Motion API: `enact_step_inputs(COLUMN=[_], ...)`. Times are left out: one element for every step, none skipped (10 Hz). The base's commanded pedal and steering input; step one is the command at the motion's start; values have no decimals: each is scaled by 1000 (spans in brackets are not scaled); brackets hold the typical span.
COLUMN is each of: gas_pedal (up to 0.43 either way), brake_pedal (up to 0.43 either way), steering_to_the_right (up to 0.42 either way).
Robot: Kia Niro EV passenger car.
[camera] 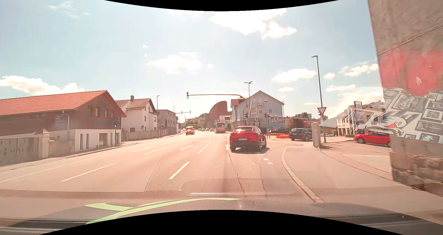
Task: Follow the waypoints while adhering to traffic rules and regulations
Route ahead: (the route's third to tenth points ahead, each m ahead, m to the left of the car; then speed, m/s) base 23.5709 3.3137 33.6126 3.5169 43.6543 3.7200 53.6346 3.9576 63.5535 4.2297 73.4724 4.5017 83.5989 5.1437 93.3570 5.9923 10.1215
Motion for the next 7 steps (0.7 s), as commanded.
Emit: enact_step_inputs(gas_pedal=[138,150,150,150,157,157,157], brake_pedal=[0,0,0,0,0,0,0], steering_to_the_right=[8,8,7,5,5,5,4])
